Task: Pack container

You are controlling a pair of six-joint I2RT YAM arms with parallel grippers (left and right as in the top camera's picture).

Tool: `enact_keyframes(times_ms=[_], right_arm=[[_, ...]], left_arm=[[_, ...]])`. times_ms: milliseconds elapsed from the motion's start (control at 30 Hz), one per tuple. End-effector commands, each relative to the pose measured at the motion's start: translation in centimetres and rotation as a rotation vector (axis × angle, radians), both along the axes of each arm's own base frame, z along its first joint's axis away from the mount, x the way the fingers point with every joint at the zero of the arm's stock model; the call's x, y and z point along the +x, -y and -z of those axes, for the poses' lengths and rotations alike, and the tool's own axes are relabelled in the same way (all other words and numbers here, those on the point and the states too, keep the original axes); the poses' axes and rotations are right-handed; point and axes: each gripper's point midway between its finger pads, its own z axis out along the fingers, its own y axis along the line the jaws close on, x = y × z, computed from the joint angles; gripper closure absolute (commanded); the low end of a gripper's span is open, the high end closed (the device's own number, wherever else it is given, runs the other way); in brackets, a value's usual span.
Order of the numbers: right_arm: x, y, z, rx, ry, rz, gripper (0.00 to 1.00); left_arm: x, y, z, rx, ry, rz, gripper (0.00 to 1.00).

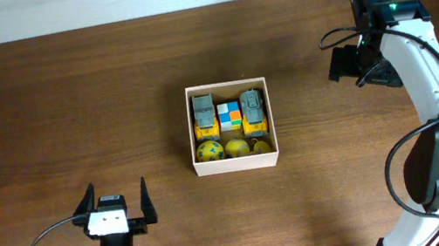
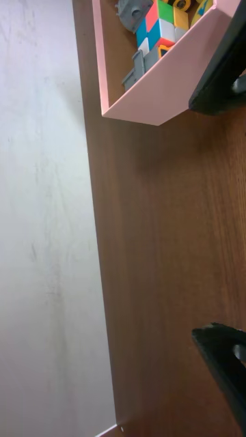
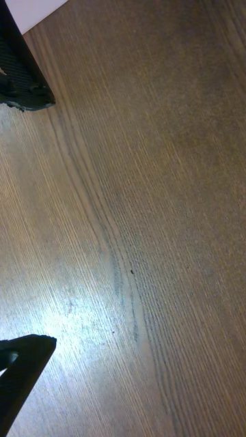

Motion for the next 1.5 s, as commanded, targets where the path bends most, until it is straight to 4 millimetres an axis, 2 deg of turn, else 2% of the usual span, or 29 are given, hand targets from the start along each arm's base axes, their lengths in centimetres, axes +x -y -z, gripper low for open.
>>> enact_keyframes(times_ms=[0,200,333,500,633,767,800,833,933,1133,1467], right_arm=[[-0.1,0.3,0.1,-0.008,-0.003,0.013,0.01],[0.0,0.3,0.1,-0.008,-0.002,0.012,0.01],[0.0,-0.6,-1.9,-0.011,0.052,-0.011,0.01],[-0.7,-3.8,-7.6,-0.015,0.205,-0.096,0.01],[-2.6,-7.2,-13.7,-0.04,0.37,-0.226,0.01],[-5.2,-8.2,-19.2,-0.121,0.553,-0.287,0.01],[-5.8,-8.1,-20.9,-0.13,0.662,-0.276,0.01],[-6.0,-8.0,-21.6,-0.127,0.73,-0.266,0.01],[-6.6,-7.5,-21.9,-0.128,0.899,-0.27,0.01],[-8.5,-6.9,-20.0,-0.115,1.155,-0.279,0.01],[-12.7,-4.9,-13.6,-0.105,1.381,-0.244,0.01]], left_arm=[[0.0,0.0,0.1,0.005,0.002,-0.002,0.01],[0.0,0.0,0.1,0.005,0.002,-0.002,0.01],[0.0,0.0,0.1,0.005,0.002,-0.002,0.01],[0.0,0.0,0.1,0.005,0.002,-0.002,0.01],[0.0,0.0,0.1,0.005,0.002,-0.002,0.01],[0.0,0.0,0.1,0.005,0.002,-0.002,0.01],[0.0,0.0,0.1,0.005,0.002,-0.002,0.01],[0.0,0.0,0.1,0.005,0.002,-0.002,0.01],[0.0,0.0,0.1,0.005,0.002,-0.002,0.01],[0.0,0.0,0.1,0.005,0.002,-0.002,0.01],[0.0,0.0,0.1,0.005,0.001,-0.002,0.01]])
